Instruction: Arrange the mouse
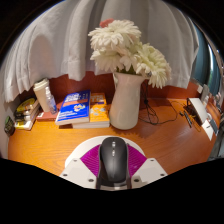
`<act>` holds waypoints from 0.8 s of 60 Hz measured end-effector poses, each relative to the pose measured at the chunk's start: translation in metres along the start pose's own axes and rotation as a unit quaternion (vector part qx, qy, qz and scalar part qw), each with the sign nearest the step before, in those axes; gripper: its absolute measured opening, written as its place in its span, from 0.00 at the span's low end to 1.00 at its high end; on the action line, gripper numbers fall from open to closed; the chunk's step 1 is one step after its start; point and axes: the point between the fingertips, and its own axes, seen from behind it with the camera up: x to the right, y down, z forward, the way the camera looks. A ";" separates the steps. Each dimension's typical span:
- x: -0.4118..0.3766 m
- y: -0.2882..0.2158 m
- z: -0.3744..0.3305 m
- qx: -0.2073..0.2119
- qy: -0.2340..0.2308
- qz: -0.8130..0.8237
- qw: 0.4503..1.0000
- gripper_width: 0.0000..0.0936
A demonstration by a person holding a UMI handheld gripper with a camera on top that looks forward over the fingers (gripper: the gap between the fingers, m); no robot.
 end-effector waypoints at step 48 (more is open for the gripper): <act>-0.007 0.046 0.032 -0.036 -0.038 -0.014 0.999 0.85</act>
